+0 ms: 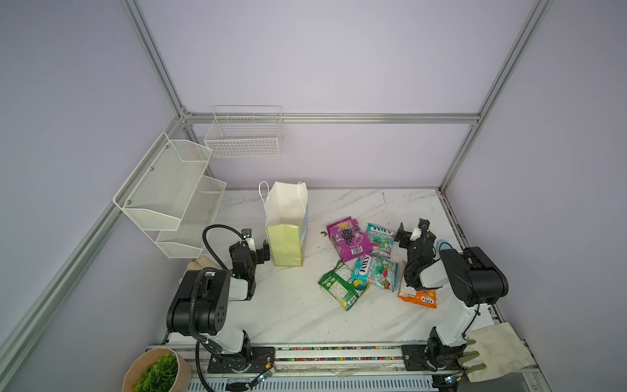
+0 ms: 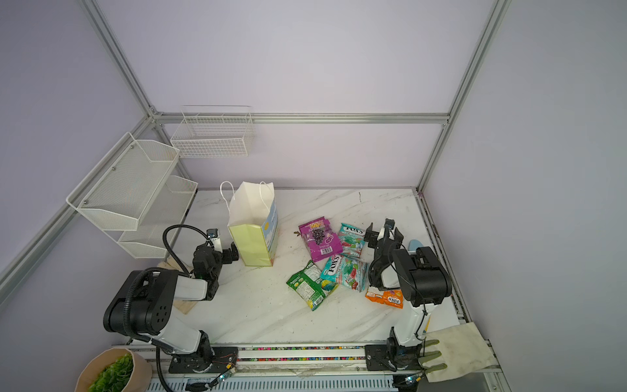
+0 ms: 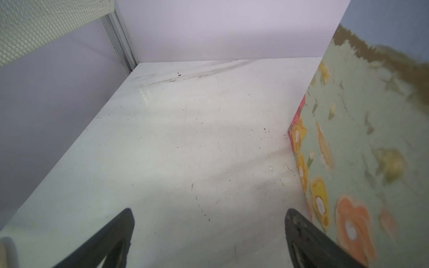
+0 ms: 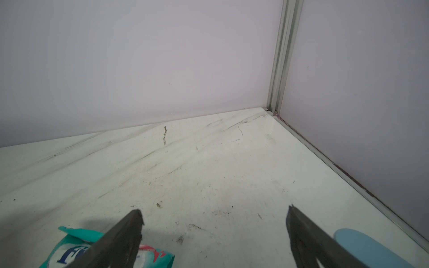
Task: Place the snacks into the paper bag
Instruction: Pick up the snack at the center of the table.
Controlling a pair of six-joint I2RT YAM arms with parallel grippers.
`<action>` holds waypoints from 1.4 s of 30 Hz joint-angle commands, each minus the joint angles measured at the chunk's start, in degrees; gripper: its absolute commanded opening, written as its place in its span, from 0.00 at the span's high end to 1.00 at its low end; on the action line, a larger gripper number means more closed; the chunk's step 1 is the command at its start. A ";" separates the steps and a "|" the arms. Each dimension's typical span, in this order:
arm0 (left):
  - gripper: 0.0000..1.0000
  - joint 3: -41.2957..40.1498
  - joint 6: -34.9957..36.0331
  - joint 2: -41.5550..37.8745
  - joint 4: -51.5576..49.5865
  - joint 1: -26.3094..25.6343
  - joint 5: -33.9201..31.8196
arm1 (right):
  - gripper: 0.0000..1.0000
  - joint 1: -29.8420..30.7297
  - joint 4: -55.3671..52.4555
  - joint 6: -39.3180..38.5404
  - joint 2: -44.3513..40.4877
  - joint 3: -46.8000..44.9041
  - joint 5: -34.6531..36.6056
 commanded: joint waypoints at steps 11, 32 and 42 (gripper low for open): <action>0.00 1.50 -0.29 -0.66 2.57 0.13 0.48 | 0.03 -0.33 1.16 -0.40 -1.30 -0.02 -0.36; 0.00 1.56 0.36 -5.00 -0.55 0.95 2.61 | 0.03 -0.25 1.95 -0.38 -1.67 -0.38 0.99; 0.00 24.96 -11.48 -17.96 -52.77 -1.30 -11.35 | 0.03 0.28 -20.83 -4.09 -24.58 7.61 -1.26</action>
